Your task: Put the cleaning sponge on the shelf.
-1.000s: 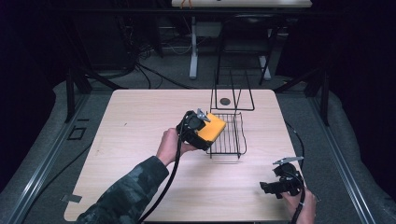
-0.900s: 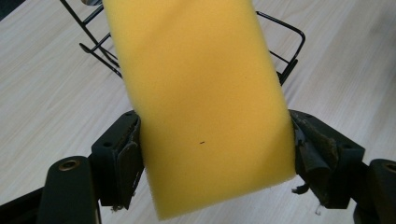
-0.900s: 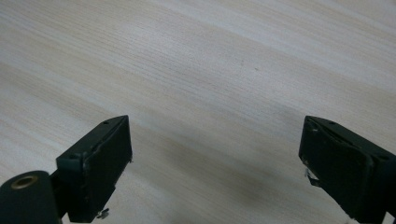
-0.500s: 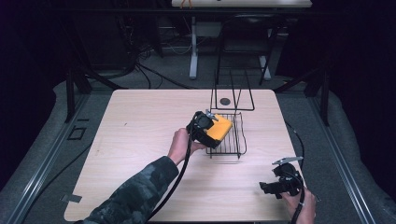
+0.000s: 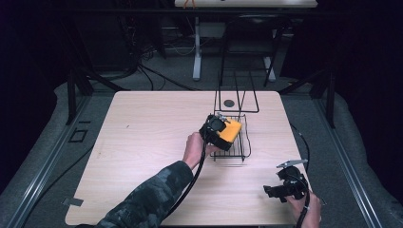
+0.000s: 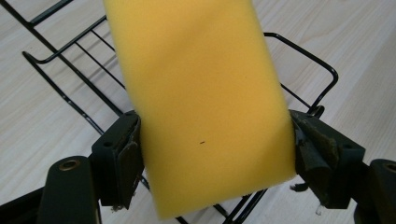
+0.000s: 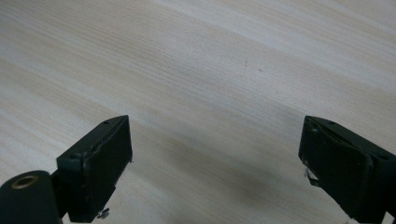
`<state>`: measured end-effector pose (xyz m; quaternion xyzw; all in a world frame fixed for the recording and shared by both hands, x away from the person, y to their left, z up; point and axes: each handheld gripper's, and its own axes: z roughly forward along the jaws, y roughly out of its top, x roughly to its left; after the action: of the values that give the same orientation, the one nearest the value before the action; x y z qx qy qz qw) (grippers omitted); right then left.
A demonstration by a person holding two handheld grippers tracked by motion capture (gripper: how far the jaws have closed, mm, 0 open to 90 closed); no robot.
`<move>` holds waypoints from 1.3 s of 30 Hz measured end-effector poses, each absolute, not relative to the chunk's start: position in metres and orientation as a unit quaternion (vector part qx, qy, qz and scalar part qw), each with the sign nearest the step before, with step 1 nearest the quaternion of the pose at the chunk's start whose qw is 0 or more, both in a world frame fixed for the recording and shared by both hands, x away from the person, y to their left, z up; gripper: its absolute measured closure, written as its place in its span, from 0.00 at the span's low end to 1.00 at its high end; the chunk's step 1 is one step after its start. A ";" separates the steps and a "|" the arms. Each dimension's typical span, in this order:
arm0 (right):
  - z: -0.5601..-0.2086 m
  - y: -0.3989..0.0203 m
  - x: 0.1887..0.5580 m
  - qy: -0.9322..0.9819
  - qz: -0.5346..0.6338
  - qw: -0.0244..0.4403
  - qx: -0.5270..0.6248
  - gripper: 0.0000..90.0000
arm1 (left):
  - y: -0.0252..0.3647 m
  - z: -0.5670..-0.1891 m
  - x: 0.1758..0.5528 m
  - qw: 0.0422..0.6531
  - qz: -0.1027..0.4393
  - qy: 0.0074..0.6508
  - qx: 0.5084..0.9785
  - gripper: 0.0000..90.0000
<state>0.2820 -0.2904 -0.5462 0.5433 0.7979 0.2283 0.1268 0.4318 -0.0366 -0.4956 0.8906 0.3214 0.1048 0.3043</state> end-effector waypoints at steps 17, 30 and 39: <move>-0.547 -0.290 0.282 0.800 0.227 0.122 0.542 0.10 | -0.056 -0.514 0.435 0.282 0.098 0.363 0.883 0.27; -0.545 -0.291 0.281 0.798 0.229 0.124 0.544 0.10 | -0.056 -0.516 0.430 0.270 0.086 0.374 0.883 0.22; -0.545 -0.290 0.280 0.797 0.229 0.124 0.544 0.10 | -0.053 -0.514 0.424 0.276 0.094 0.370 0.882 0.14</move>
<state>0.2804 -0.2900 -0.5446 0.5442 0.7974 0.2294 0.1241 0.4243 -0.0525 -0.5142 0.8820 0.3703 0.0944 0.2759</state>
